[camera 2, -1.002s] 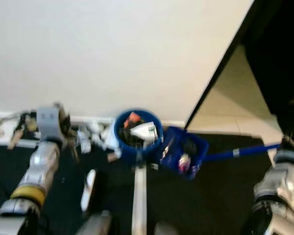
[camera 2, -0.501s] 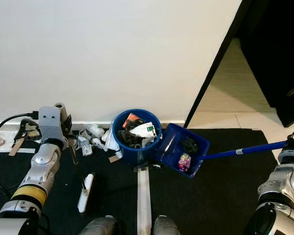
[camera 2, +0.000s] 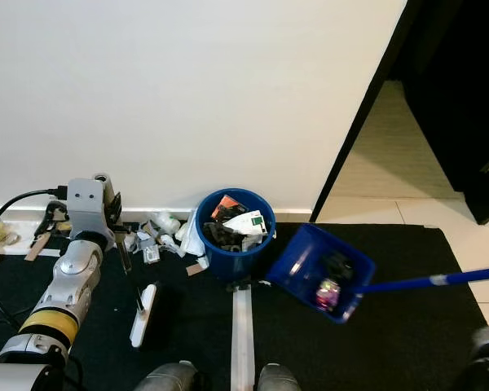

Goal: Sweep floor

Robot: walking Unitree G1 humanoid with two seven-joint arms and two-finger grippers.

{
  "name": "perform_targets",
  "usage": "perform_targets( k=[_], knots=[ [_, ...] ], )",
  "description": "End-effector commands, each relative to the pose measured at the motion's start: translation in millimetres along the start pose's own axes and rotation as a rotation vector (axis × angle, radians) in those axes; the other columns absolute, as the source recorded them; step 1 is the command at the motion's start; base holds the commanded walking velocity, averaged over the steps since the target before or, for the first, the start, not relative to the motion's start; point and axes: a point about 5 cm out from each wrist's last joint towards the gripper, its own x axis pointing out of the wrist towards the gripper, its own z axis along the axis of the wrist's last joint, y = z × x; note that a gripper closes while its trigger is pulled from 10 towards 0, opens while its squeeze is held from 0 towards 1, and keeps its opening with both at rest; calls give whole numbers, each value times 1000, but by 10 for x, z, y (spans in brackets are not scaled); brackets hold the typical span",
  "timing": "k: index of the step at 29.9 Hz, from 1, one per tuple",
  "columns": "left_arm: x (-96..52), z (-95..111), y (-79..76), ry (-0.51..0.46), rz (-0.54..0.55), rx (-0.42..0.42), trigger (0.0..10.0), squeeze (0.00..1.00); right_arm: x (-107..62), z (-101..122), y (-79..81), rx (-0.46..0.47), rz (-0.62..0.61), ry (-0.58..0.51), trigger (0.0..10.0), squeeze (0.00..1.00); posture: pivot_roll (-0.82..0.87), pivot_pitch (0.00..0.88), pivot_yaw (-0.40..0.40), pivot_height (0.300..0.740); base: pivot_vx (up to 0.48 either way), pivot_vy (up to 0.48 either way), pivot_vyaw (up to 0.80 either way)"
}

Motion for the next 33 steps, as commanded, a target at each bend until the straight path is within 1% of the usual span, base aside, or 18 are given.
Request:
perform_targets(
  k=[1, 5, 8, 9, 10, 11, 12, 13, 16, 20, 22, 23, 24, 26, 27, 28, 29, 33],
  knots=[
    [-5, -21, -73, 6, -26, 10, 10000, 0, 58, 118, -4, 19, -26, -58, 10000, 0, 52, 0, -2, 740, 0, 0, 0],
    [-5, -26, -100, 7, -36, 8, 10000, 0, 163, 271, 82, 25, -15, -110, 10000, 0, 48, 0, -2, 740, 0, 0, 0],
    [-4, -16, -101, -3, -34, 7, 10000, 0, 230, 314, 405, 99, 85, -156, 10000, 0, 50, 2, -2, 740, 0, 0, 0],
    [-4, -16, -101, -3, -34, 7, 10000, 0, 230, 314, 405, 99, 85, -156, 10000, 0, 50, 2, -2, 740, 0, 0, 0],
    [-1, -4, -96, -10, -31, 4, 10000, 0, 247, 327, 555, 133, 125, -175, 10000, 0, 53, 1, -3, 740, 0, 0, 0],
    [-1, -4, -96, -10, -31, 4, 10000, 0, 247, 327, 555, 133, 125, -175, 10000, 0, 53, 1, -3, 740, 0, 0, 0],
    [3, 10, -91, -17, -29, 2, 10000, 0, 266, 363, 728, 168, 168, -203, 10000, 0, 59, 1, -5, 740, 0, 0, 0],
    [3, 10, -91, -17, -29, 2, 10000, 0, 266, 363, 728, 168, 168, -203, 10000, 0, 59, 1, -5, 740, 0, 0, 0],
    [5, 41, -72, -34, -25, -3, 10000, 0, 328, 548, 1120, 242, 260, -286, 10000, 0, 63, 0, -8, 740, 0, 0, 0],
    [-4, 35, -58, -36, -22, -5, 10000, 0, 361, 677, 1342, 287, 315, -323, 10000, 0, 65, 0, -15, 740, 0, 0, 0],
    [-4, 35, -58, -36, -22, -5, 10000, 0, 361, 677, 1342, 287, 315, -323, 10000, 0, 65, 0, -15, 740, 0, 0, 0],
    [-8, 30, -52, -35, -19, -6, 10000, 0, 366, 715, 1432, 307, 339, -330, 10000, 0, 65, 0, -15, 740, 0, 0, 0],
    [-17, 19, -50, -34, -16, -8, 10000, 0, 328, 703, 1640, 338, 405, -323, 10000, 0, 63, 0, -19, 740, 0, 0, 0],
    [-17, 19, -50, -34, -16, -8, 10000, 0, 328, 703, 1640, 338, 405, -323, 10000, 0, 63, 0, -19, 740, 0, 0, 0],
    [-19, 17, -51, -34, -16, -9, 10000, 0, 286, 666, 1742, 343, 439, -315, 10000, 0, 63, 0, -20, 740, 0, 0, 0],
    [-19, 17, -51, -34, -16, -9, 10000, 0, 286, 666, 1742, 343, 439, -315, 10000, 0, 63, 0, -20, 740, 0, 0, 0],
    [-20, 16, -58, -36, -15, -10, 10000, 0, 167, 599, 1969, 329, 517, -318, 10000, 0, 61, 2, -19, 740, 0, 0, 0],
    [-20, 18, -66, -39, -17, -8, 10000, 0, 57, 576, 2148, 287, 577, -347, 10000, 0, 59, 3, -18, 740, 0, 0, 0]
  ],
)
